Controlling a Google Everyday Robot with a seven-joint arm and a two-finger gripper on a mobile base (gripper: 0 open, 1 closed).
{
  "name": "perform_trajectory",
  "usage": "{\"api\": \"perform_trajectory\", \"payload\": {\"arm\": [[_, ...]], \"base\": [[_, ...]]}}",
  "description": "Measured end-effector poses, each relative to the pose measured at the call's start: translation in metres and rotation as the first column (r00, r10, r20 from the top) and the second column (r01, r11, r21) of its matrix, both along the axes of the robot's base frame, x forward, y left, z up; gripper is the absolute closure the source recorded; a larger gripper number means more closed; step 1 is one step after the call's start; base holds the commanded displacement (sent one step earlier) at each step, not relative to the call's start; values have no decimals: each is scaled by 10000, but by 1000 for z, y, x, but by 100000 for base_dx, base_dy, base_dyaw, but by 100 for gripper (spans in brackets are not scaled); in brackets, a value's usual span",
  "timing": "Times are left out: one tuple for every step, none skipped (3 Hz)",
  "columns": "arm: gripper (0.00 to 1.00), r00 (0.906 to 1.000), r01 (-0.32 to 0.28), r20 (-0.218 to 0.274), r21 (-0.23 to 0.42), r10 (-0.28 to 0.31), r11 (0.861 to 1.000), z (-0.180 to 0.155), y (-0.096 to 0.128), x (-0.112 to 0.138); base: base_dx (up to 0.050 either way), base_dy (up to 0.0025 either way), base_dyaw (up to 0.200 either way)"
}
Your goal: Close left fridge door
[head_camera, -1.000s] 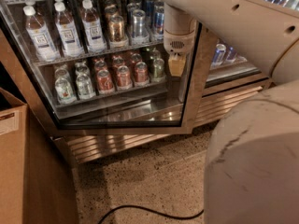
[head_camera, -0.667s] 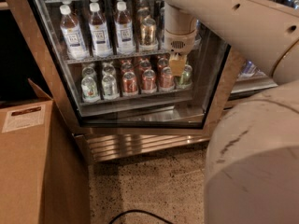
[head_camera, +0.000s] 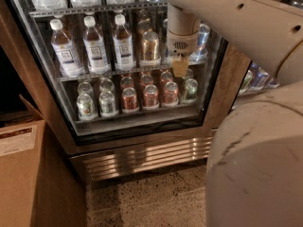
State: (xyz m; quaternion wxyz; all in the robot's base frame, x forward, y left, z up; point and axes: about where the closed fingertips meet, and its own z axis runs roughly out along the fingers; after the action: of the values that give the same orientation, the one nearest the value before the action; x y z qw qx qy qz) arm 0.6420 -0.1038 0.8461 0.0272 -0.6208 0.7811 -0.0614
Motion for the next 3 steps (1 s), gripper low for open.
{"api": "perform_trajectory", "payload": {"arm": [[100, 10000, 0, 0, 0, 0, 10000, 0, 0, 0], [100, 10000, 0, 27, 9, 0, 10000, 0, 0, 0], [100, 9988, -4, 489, 169, -5, 9999, 0, -2, -9]], "base": [[5001, -1, 21], [0, 0, 0], [0, 0, 0]]}}
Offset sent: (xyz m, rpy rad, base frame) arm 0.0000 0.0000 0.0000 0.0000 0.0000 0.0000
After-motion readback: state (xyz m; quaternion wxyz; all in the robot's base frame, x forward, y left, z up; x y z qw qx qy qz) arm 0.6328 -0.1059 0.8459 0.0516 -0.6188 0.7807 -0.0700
